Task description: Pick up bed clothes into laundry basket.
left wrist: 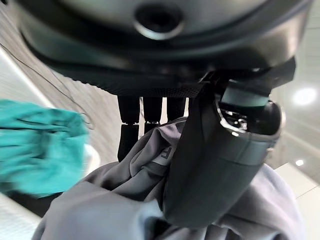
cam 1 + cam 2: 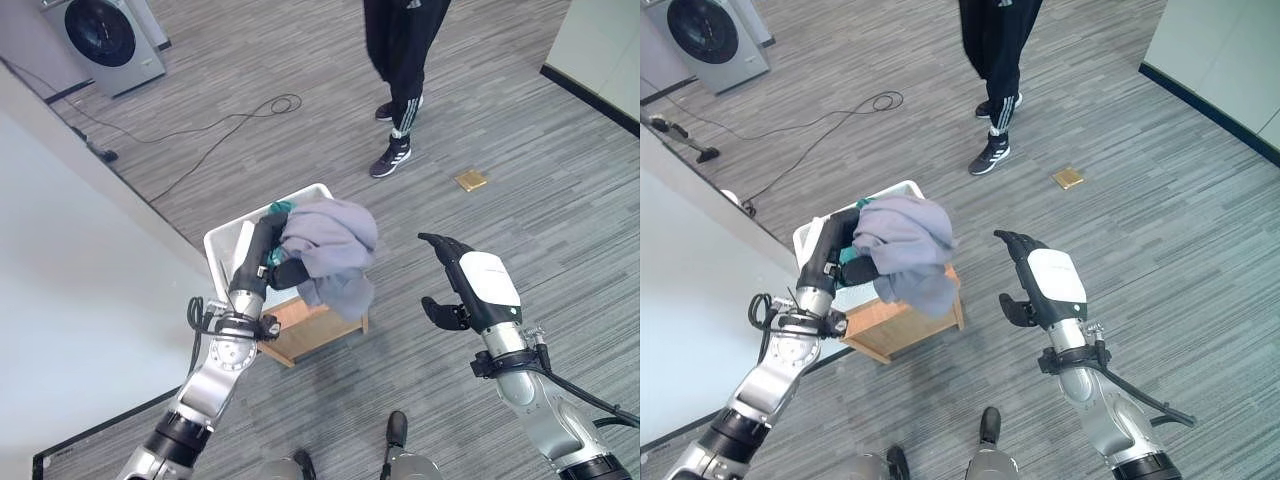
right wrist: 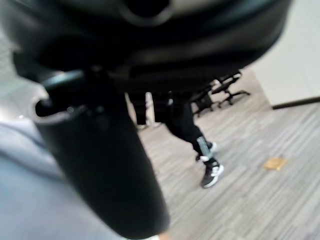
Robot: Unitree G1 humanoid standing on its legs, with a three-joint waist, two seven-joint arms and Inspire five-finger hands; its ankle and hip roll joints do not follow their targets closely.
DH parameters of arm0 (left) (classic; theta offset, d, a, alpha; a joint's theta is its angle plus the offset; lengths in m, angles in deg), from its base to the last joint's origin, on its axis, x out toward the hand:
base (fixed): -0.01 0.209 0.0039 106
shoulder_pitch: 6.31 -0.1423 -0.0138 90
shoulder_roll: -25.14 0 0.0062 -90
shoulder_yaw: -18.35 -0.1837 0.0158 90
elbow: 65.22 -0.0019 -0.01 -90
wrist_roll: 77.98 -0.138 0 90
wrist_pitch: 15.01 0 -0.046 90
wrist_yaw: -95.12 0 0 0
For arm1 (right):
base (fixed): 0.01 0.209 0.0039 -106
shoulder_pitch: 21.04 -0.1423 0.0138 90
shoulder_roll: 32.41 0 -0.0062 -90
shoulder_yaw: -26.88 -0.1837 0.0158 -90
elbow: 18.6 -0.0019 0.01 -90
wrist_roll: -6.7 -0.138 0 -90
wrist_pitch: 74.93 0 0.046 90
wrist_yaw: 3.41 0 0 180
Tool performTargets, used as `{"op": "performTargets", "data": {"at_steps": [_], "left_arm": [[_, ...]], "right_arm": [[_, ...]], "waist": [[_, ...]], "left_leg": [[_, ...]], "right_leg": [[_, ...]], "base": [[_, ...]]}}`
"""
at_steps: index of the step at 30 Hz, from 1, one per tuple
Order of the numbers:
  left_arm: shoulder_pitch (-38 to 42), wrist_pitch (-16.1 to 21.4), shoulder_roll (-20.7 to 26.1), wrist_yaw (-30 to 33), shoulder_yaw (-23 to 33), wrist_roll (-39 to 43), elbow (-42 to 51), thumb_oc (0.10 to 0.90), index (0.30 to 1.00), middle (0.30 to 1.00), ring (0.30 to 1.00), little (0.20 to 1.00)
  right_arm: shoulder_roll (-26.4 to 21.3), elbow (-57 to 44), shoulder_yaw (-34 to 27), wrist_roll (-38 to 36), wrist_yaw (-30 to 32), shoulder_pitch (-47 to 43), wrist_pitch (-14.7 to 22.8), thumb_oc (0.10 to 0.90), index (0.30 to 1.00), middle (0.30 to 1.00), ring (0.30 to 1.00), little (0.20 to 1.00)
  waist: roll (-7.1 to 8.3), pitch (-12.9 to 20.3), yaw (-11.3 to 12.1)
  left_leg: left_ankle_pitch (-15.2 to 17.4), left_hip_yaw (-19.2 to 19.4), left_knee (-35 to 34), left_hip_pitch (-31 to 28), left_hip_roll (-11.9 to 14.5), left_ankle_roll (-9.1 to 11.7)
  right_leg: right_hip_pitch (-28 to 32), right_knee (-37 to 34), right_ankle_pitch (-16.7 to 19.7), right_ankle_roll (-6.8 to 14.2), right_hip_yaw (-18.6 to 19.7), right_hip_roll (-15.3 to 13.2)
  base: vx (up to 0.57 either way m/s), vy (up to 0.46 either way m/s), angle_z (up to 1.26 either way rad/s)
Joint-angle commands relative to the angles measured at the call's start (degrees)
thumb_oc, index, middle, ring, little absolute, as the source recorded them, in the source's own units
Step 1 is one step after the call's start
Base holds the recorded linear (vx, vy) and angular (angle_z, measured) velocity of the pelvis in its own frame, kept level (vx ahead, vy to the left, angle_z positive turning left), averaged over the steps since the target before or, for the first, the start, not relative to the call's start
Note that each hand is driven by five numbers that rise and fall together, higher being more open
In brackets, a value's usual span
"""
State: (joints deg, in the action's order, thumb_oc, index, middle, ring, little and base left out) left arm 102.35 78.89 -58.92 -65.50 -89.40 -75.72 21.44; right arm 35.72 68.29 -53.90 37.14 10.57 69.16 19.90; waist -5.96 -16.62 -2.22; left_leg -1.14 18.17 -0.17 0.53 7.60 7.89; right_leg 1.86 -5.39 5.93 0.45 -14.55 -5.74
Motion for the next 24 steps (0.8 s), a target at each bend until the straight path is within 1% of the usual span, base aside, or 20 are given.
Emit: {"op": "performTargets", "data": {"at_steps": [1, 2, 3, 4, 7, 10, 13, 15, 16, 17, 18, 21, 24], "left_arm": [[10.56, 5.92, 2.25, 6.80, 6.84, 1.65, -3.14, 0.400, 0.300, 0.300, 0.300, 0.300], [10.76, 6.04, 2.28, 6.82, 6.78, 1.71, -3.39, 0.400, 0.300, 0.300, 0.300, 0.300], [14.55, 5.09, 3.34, 7.40, 6.25, 1.79, -7.44, 0.400, 0.300, 0.300, 0.300, 0.300], [16.47, 4.81, 4.40, 7.64, 5.82, 1.70, -9.27, 0.400, 0.300, 0.300, 0.300, 0.300], [20.76, 4.13, 6.11, 7.84, 4.33, 2.25, -13.80, 0.400, 0.300, 0.300, 0.300, 0.300], [23.15, 3.71, 7.32, 8.06, 3.66, 1.91, -16.02, 0.400, 0.300, 0.300, 0.300, 0.300], [26.76, 2.65, 8.98, 8.54, 2.34, 0.04, -20.27, 0.400, 0.300, 0.300, 0.300, 0.300], [27.46, 2.42, 9.58, 8.70, 2.02, -0.43, -21.12, 0.400, 0.300, 0.300, 0.300, 0.300], [29.29, 1.44, 11.01, 8.96, 1.22, -3.17, -23.25, 0.400, 0.300, 0.300, 0.300, 0.300], [29.38, 1.47, 11.01, 8.97, 1.18, -3.18, -23.33, 0.400, 0.300, 0.300, 0.300, 0.300], [30.67, 0.08, 12.16, 9.04, 0.34, -6.35, -26.38, 0.400, 0.300, 0.300, 0.300, 0.300], [31.22, -0.76, 12.58, 8.93, -0.29, -8.80, -28.19, 0.400, 0.300, 0.300, 0.300, 0.300], [32.50, -2.32, 13.19, 8.79, -1.77, -13.36, -31.47, 0.400, 0.300, 0.300, 0.300, 0.300]], "right_arm": [[-3.68, -7.90, -0.59, -1.75, 1.03, -1.41, 5.86, 0.800, 0.900, 0.900, 0.900, 0.900], [-3.66, -7.94, -0.64, -1.75, 1.00, -1.42, 5.85, 0.800, 0.900, 0.900, 0.900, 0.900], [-2.99, -8.06, -0.18, -2.34, 0.69, -1.06, 5.85, 0.800, 0.900, 0.900, 0.900, 0.900], [-2.73, -8.64, -0.02, -2.51, 0.67, -1.13, 6.03, 0.800, 0.900, 0.900, 0.900, 0.900], [-2.45, -9.10, 1.44, -2.56, 0.72, -1.62, 6.05, 0.800, 0.900, 0.900, 0.900, 0.900], [-2.53, -9.35, 2.18, -2.27, 0.32, -2.04, 6.12, 0.800, 0.900, 0.900, 0.900, 0.900], [-2.37, -10.11, 3.20, -2.06, -0.30, -1.68, 6.54, 0.800, 0.900, 0.900, 0.900, 0.900], [-2.41, -10.27, 3.45, -1.88, -0.39, -1.66, 6.64, 0.800, 0.900, 0.900, 0.900, 0.900], [-2.89, -10.45, 3.76, -1.60, -0.56, -1.66, 6.66, 0.800, 0.900, 0.900, 0.900, 0.900], [-2.86, -10.45, 3.73, -1.60, -0.56, -1.68, 6.66, 0.800, 0.900, 0.900, 0.900, 0.900], [-3.10, -10.29, 3.98, -1.18, -0.80, -1.75, 6.59, 0.800, 0.900, 0.900, 0.900, 0.900], [-3.11, -10.21, 3.90, -0.80, -0.92, -1.03, 6.56, 0.800, 0.900, 0.900, 0.900, 0.900], [-3.61, -10.72, 3.08, -0.61, -0.99, 0.60, 6.88, 0.800, 0.900, 0.900, 0.900, 0.900]], "waist": [[-2.21, 5.28, -0.62], [-2.22, 5.23, -0.59], [-2.59, 5.85, -1.76], [-2.73, 6.05, -2.28], [-2.57, 6.16, -3.43], [-2.33, 6.01, -3.78], [-1.81, 6.08, -4.20], [-1.65, 6.06, -4.18], [-1.38, 5.84, -4.33], [-1.35, 5.84, -4.28], [-1.06, 5.64, -4.22], [-0.63, 5.50, -4.12], [0.82, 4.79, -4.15]], "left_leg": [[-3.07, 0.11, -4.83, -1.70, 0.40, -1.63], [-3.06, 0.12, -4.83, -1.70, 0.45, -1.61], [-2.89, 1.52, -4.83, -2.89, 0.90, -1.44], [-2.67, 2.15, -4.83, -3.34, 0.98, -1.55], [-1.92, 3.04, -4.83, -4.26, 0.62, -1.61], [-1.53, 3.69, -4.83, -4.59, 0.47, -1.78], [-0.71, 4.81, -4.83, -4.67, -0.14, -2.27], [-0.60, 4.93, -4.83, -4.47, -0.29, -2.37], [-0.44, 5.17, -4.83, -3.94, -0.50, -2.54], [-0.43, 5.19, -4.83, -3.91, -0.52, -2.55], [-0.21, 5.35, -4.83, -3.55, -0.69, -2.74], [0.06, 5.47, -4.83, -3.33, -0.84, -2.89], [0.11, 5.54, -4.83, -2.30, -0.70, -3.03]], "right_leg": [[6.59, 0.39, -11.50, 8.18, -4.71, -3.04], [6.59, 0.39, -11.49, 8.17, -4.70, -2.99], [7.01, 0.39, -11.47, 8.15, -4.89, -3.05], [6.87, 0.39, -11.03, 8.17, -4.77, -3.04], [7.16, 0.39, -10.75, 8.54, -4.57, -3.33], [7.06, 0.39, -10.41, 8.92, -4.35, -3.69], [6.63, 0.39, -9.60, 9.76, -3.87, -4.64], [6.36, 0.39, -9.41, 9.95, -3.78, -4.88], [5.77, 0.39, -8.90, 10.29, -3.65, -5.29], [5.73, 0.39, -8.89, 10.30, -3.62, -5.31], [5.27, 0.39, -8.53, 10.60, -3.63, -5.55], [4.96, 0.39, -8.25, 10.81, -3.73, -5.80], [4.07, 0.39, -7.76, 11.00, -4.11, -5.81]], "base": [[0.03, 0.021, -0.16], [0.12, 0.069, -0.19], [0.12, 0.072, -0.05], [0.17, 0.091, 0.05], [0.12, 0.075, -0.05], [0.09, 0.068, -0.06], [0.11, 0.095, -0.01], [0.05, 0.074, -0.04], [0.05, 0.090, -0.12], [0.04, 0.115, -0.12], [0.03, 0.084, -0.03], [0.03, 0.069, -0.02], [0.03, 0.077, -0.01]]}}
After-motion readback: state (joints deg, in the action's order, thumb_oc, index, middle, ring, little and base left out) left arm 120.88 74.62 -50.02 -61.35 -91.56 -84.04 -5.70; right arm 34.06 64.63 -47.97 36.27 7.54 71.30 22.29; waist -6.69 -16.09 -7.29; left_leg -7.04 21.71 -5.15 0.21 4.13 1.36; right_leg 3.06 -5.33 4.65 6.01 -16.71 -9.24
